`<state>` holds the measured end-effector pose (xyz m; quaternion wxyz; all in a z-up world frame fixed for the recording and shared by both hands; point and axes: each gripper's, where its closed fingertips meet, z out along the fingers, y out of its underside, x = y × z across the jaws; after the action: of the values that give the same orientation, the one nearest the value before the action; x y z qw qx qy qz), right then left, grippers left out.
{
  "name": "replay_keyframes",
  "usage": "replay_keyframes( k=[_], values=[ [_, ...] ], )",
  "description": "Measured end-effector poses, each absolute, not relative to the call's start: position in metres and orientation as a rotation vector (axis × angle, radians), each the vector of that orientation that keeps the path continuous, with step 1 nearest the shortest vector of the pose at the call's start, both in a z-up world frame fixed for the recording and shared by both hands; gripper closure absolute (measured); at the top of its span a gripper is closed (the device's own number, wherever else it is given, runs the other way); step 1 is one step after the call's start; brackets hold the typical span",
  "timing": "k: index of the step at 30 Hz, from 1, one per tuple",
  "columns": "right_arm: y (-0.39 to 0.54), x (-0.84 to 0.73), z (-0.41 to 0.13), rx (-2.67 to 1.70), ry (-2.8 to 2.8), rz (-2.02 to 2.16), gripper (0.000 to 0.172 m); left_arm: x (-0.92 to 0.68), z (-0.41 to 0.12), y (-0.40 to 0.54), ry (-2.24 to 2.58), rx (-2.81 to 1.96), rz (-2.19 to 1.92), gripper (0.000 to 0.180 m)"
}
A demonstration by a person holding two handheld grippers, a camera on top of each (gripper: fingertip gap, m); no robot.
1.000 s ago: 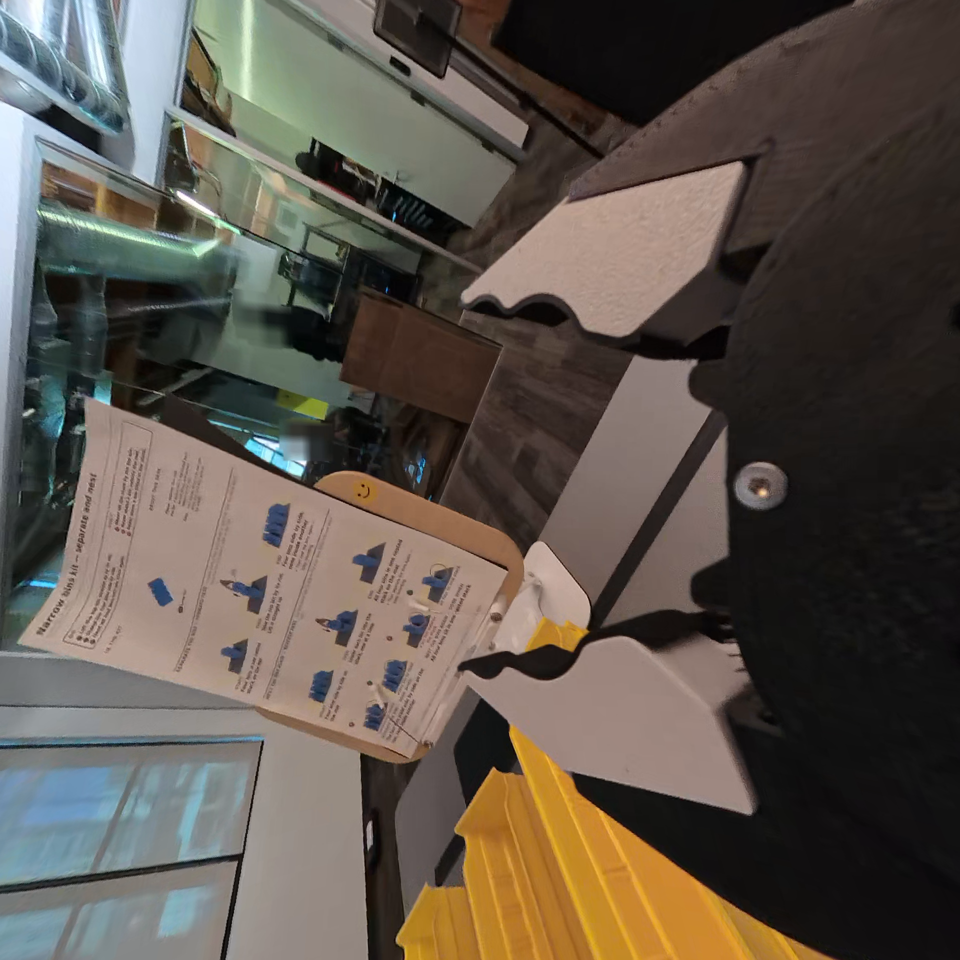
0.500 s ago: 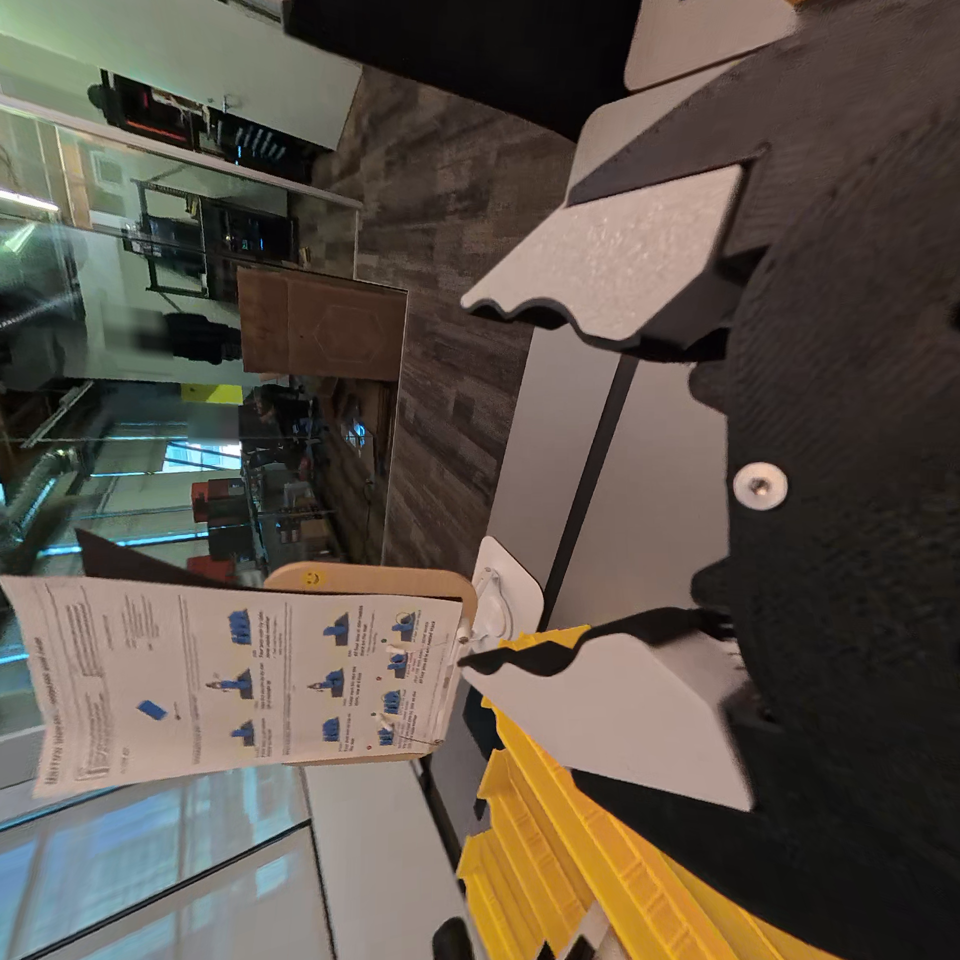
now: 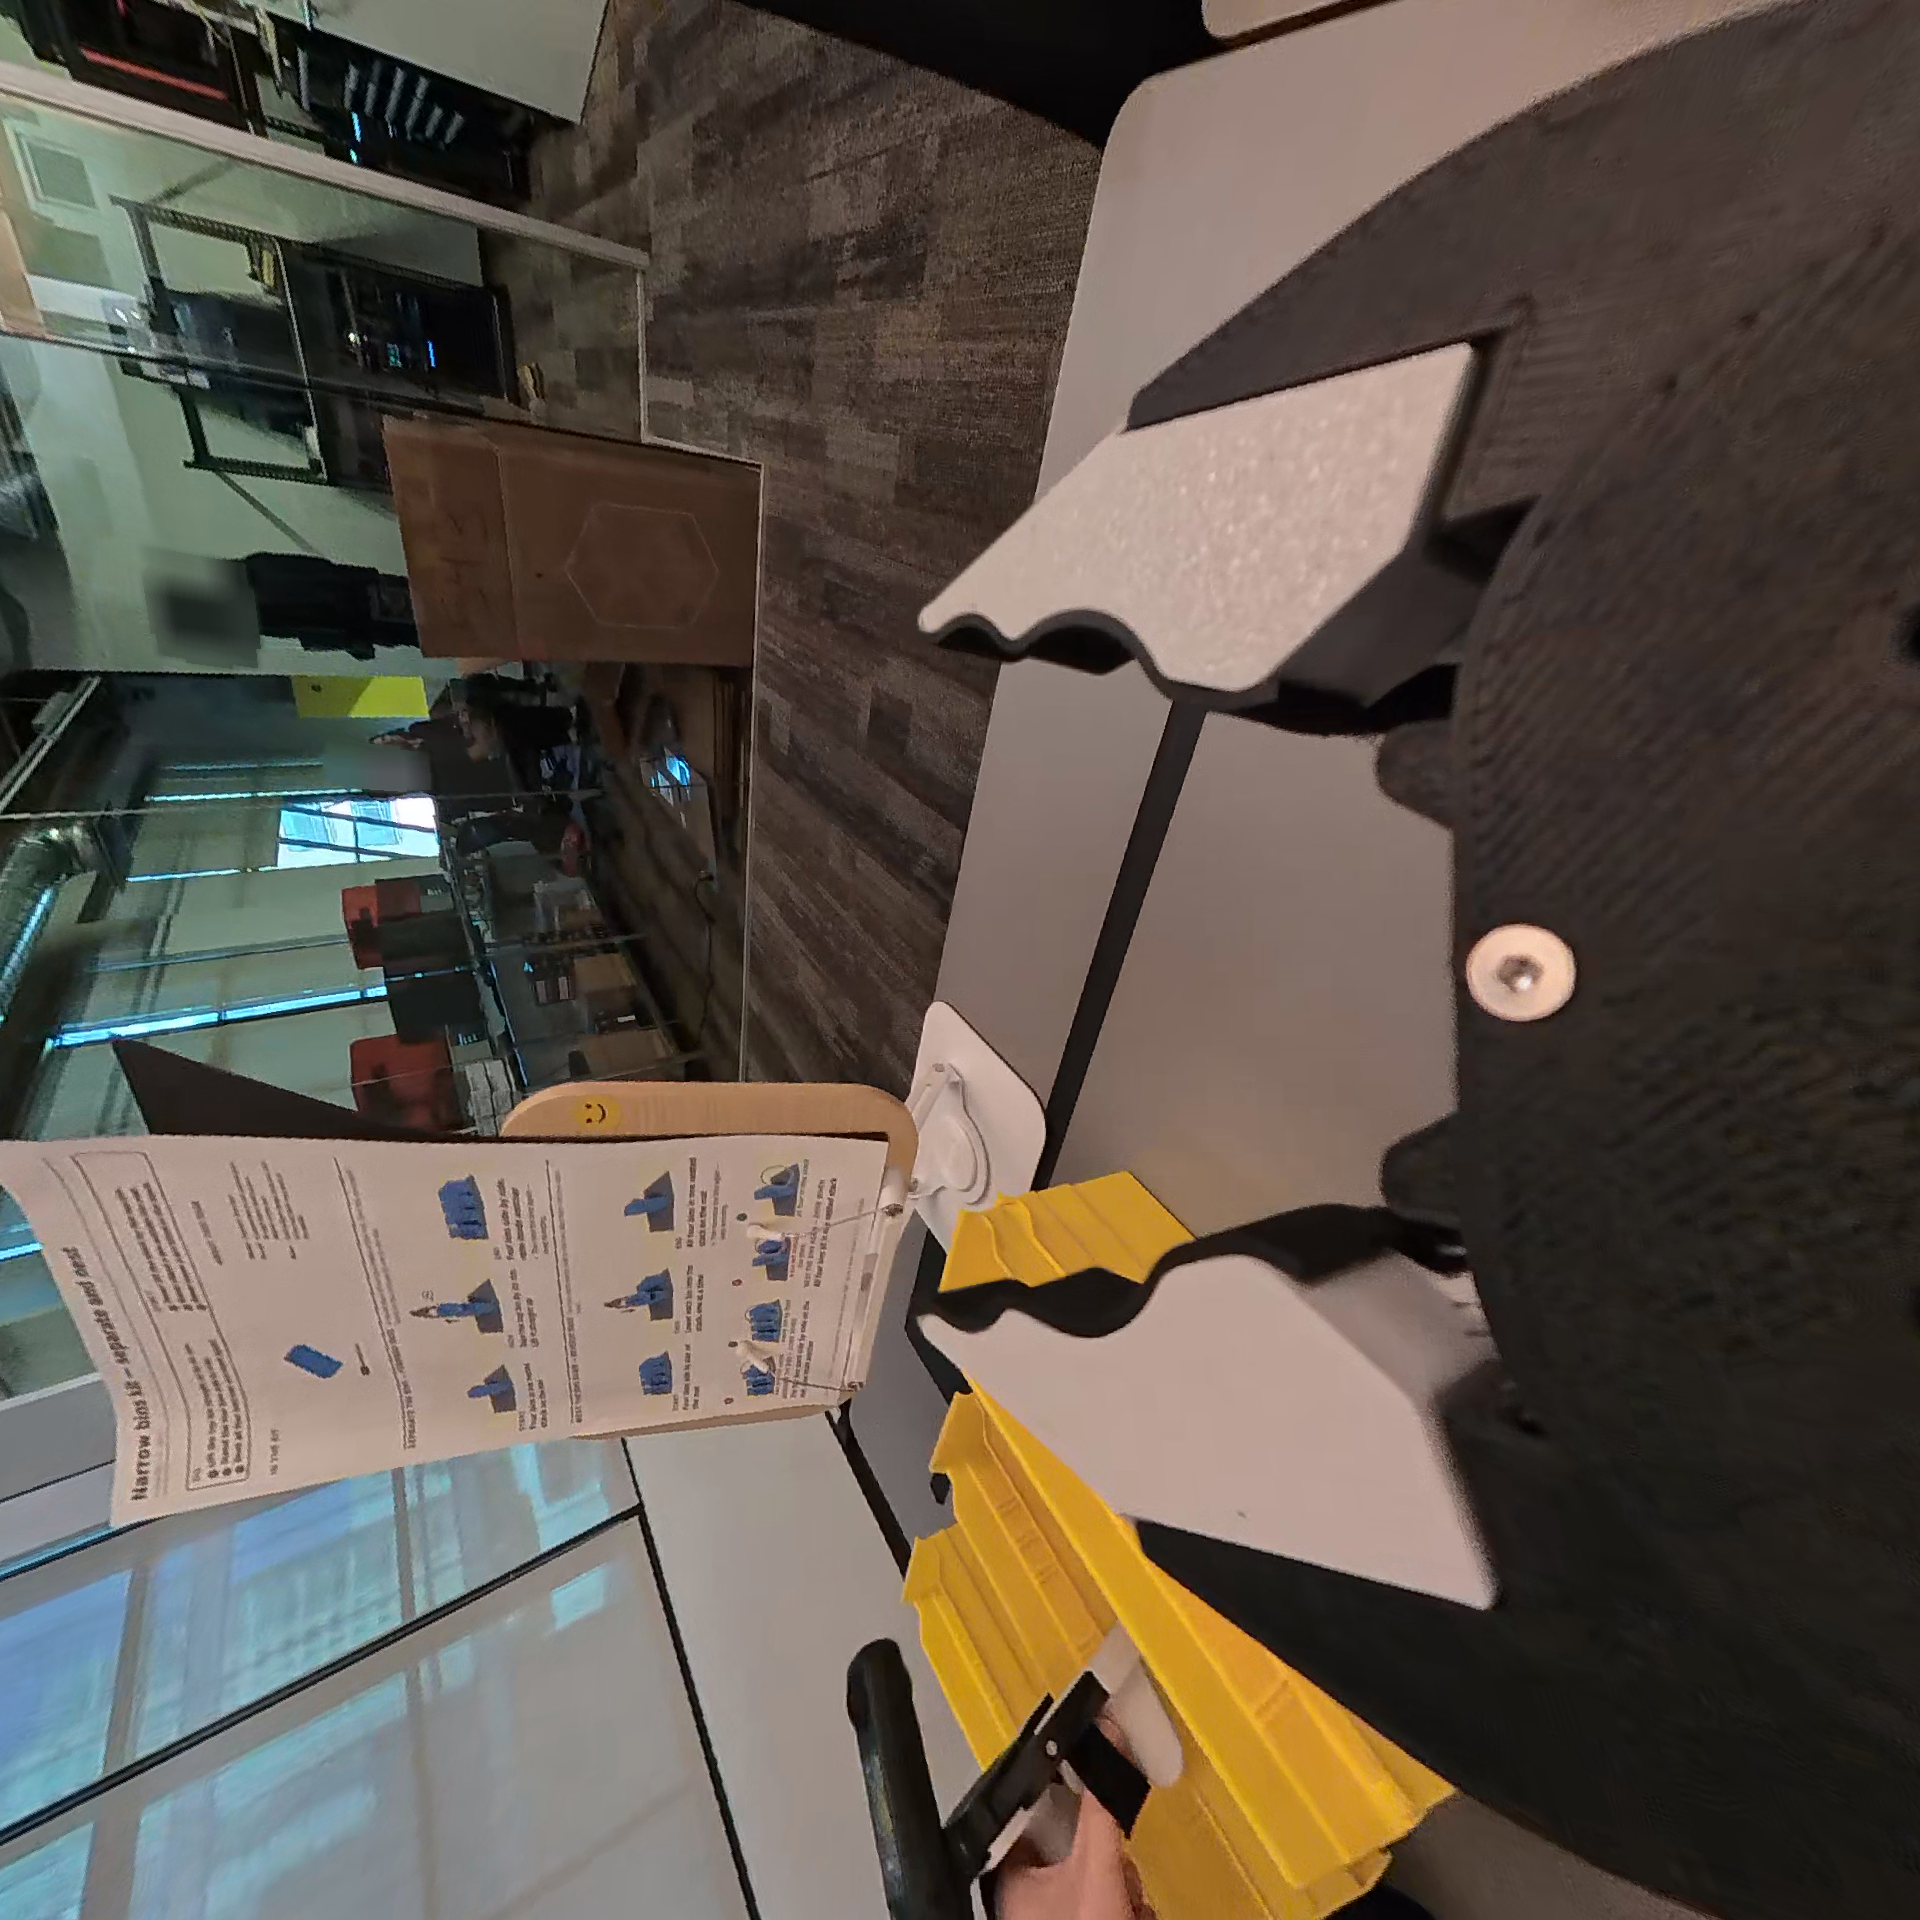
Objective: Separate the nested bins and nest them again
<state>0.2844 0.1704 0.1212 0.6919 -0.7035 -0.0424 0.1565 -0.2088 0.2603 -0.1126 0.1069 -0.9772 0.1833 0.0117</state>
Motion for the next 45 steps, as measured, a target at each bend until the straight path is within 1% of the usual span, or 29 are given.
replay_keyframes(
  k=[3, 6, 10, 13, 22, 31, 38, 45],
  values=[
    [0.173, 0.279, 0.118, -1.591, -0.111, 0.351, 0.053, -0.208, -0.111, 0.26, 0.511, -2.887, -0.017, 0.03],
    [0.176, 0.273, 0.116, -1.606, -0.131, 0.353, 0.053, -0.212, -0.111, 0.256, 0.487, -2.939, -0.025, 0.035],
    [0.178, 0.268, 0.112, -1.623, -0.144, 0.353, 0.053, -0.213, -0.113, 0.255, 0.485, -2.958, -0.034, 0.034],
    [0.181, 0.267, 0.11, -1.635, -0.147, 0.355, 0.053, -0.213, -0.112, 0.254, 0.491, -2.962, -0.038, 0.036],
    [0.182, 0.265, 0.108, -1.647, -0.15, 0.366, 0.054, -0.213, -0.108, 0.253, 0.469, -2.983, -0.058, 0.055],
    [0.187, 0.258, 0.103, -1.671, -0.172, 0.362, 0.054, -0.211, -0.097, 0.251, 0.44, -2.98, -0.088, 0.067],
    [0.189, 0.256, 0.1, -1.685, -0.178, 0.366, 0.054, -0.211, -0.078, 0.245, 0.47, -2.977, -0.005, 0.068],
    [0.189, 0.257, 0.098, -1.691, -0.174, 0.376, 0.054, -0.203, -0.069, 0.238, 0.501, -2.969, -0.005, 0.068]
  ],
)
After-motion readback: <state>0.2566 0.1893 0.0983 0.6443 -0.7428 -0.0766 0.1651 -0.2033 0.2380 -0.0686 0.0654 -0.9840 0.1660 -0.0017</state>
